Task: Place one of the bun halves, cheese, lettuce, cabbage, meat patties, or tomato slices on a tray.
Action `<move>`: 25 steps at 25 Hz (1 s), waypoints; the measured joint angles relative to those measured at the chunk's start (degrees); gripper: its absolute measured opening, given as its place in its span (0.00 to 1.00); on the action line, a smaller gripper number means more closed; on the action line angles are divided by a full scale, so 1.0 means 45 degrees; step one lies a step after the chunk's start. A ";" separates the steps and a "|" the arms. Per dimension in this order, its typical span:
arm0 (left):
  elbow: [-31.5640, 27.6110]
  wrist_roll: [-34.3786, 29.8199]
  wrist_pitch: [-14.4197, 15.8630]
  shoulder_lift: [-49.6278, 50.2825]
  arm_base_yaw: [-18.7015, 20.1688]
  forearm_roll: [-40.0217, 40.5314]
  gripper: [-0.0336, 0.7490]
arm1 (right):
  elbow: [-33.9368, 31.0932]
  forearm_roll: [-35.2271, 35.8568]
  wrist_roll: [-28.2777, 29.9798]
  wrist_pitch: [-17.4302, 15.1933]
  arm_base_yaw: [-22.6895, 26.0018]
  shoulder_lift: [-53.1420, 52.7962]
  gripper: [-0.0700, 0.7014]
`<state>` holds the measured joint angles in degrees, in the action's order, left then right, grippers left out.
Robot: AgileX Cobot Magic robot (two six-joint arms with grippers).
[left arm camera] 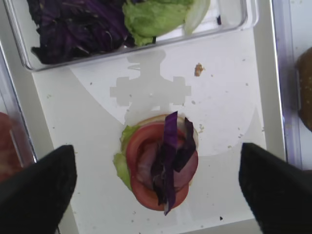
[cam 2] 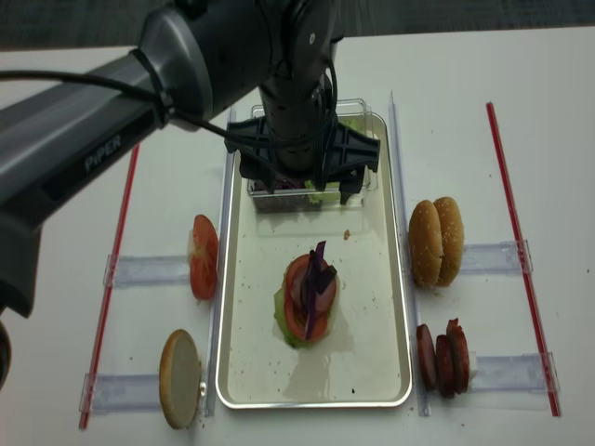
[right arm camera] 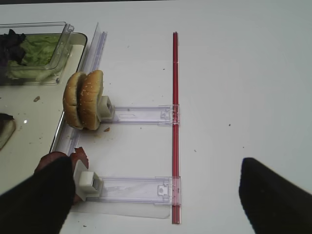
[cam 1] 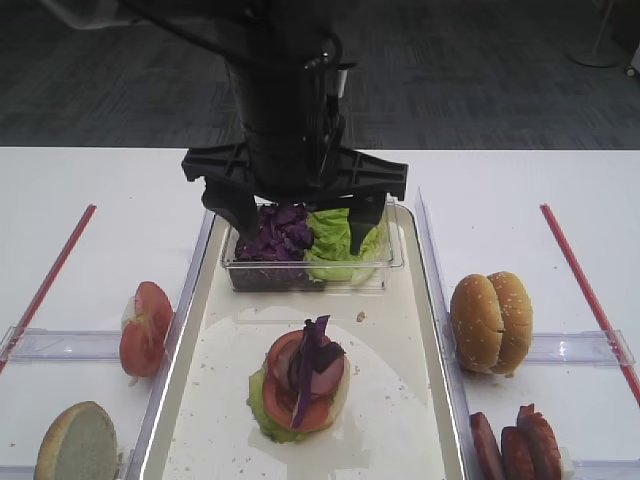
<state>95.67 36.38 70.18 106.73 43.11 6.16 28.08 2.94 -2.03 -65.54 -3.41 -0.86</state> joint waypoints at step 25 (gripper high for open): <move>0.1019 -0.1214 0.0100 0.0000 -0.1564 0.0129 0.84 | 0.0000 0.0000 0.0000 0.0000 0.0000 0.0000 0.99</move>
<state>100.26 30.91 70.64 106.73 36.07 6.74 28.08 2.94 -2.03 -65.54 -3.41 -0.86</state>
